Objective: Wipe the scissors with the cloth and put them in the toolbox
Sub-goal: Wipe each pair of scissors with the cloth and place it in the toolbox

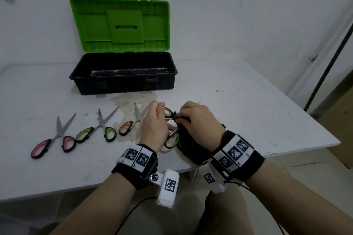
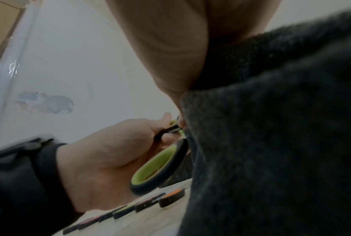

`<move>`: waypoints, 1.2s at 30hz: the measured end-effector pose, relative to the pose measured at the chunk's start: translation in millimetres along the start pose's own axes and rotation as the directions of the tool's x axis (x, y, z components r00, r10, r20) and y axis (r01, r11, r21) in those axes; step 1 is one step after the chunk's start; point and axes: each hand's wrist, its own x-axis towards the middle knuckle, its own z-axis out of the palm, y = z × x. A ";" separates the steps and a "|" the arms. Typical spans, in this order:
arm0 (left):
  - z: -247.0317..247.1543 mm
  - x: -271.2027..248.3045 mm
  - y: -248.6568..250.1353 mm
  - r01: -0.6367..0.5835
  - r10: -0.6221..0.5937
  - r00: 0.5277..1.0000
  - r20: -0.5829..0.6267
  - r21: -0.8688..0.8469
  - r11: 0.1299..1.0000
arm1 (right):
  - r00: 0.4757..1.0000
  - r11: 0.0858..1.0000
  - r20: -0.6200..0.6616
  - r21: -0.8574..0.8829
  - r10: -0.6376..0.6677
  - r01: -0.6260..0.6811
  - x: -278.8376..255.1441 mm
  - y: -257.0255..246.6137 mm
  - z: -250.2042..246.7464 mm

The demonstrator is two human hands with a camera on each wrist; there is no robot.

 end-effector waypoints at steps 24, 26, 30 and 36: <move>1.1 -2.8 3.7 0.004 -0.004 1.000 -0.022 -0.005 1.000 | 0.983 0.999 -0.173 -0.010 -0.053 0.052 -12.8 0.6 -0.9; 2.1 -0.3 4.7 -0.008 0.008 1.000 -0.020 0.029 1.000 | 0.987 0.995 -0.129 -0.017 -0.096 0.094 -15.3 -2.6 3.6; 1.2 -1.6 4.9 0.012 -0.012 1.000 -0.001 0.000 1.000 | 0.995 0.999 -0.098 -0.042 -0.017 0.013 -8.0 7.9 -2.6; -0.8 3.4 -0.9 0.101 -0.102 0.995 -0.012 -0.070 0.992 | 0.992 1.000 -0.124 0.012 -0.009 0.011 -10.6 8.0 -7.5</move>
